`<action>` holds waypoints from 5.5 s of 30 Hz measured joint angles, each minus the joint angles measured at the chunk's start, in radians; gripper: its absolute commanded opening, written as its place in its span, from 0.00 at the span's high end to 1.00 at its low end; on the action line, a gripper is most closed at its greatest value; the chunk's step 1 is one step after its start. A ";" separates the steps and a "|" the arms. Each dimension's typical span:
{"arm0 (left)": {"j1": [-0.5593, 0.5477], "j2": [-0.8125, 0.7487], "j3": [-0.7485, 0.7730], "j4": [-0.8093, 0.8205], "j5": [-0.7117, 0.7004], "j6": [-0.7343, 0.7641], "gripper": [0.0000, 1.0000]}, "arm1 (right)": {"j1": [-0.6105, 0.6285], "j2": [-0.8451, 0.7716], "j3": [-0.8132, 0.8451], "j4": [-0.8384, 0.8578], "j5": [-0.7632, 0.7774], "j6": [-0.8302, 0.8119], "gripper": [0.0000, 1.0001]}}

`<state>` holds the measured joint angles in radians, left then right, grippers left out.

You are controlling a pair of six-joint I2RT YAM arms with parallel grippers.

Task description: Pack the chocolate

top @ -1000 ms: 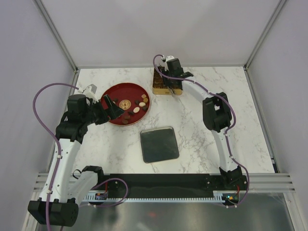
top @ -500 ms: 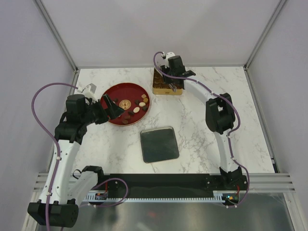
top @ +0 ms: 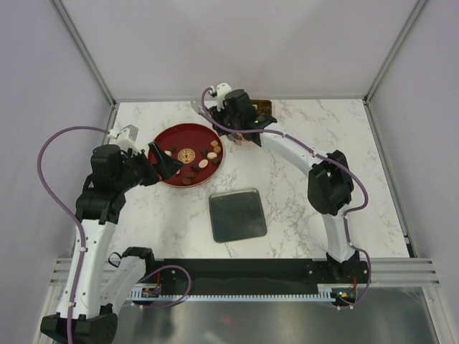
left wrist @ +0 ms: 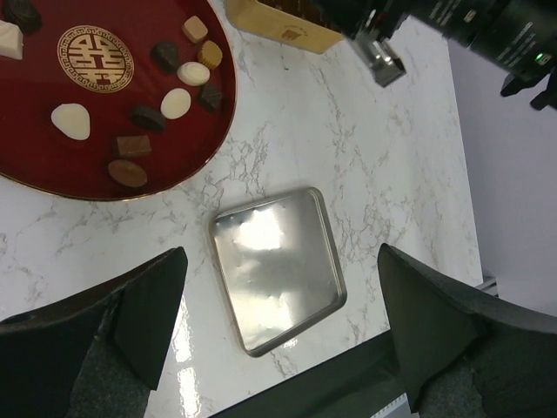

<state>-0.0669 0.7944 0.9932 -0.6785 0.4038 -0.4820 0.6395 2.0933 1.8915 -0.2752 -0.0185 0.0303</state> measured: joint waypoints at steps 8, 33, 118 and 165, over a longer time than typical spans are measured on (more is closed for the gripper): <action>0.000 -0.018 0.008 0.000 0.000 -0.004 0.02 | 0.153 0.051 -0.018 -0.021 -0.053 -0.013 0.55; 0.000 -0.002 0.009 0.000 0.000 -0.004 0.02 | 0.201 0.261 0.065 -0.060 -0.029 -0.115 0.54; 0.000 -0.005 0.025 -0.006 0.014 -0.027 0.03 | -0.171 0.105 -0.073 0.009 0.061 0.008 0.61; 0.000 -0.016 0.025 -0.007 0.015 -0.027 0.03 | -0.161 -0.071 -0.134 0.061 0.015 0.020 0.55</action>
<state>-0.0669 0.7784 1.0183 -0.6857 0.4187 -0.5087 0.4786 2.0220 1.7573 -0.2142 -0.0032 0.0505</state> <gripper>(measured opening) 0.974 0.451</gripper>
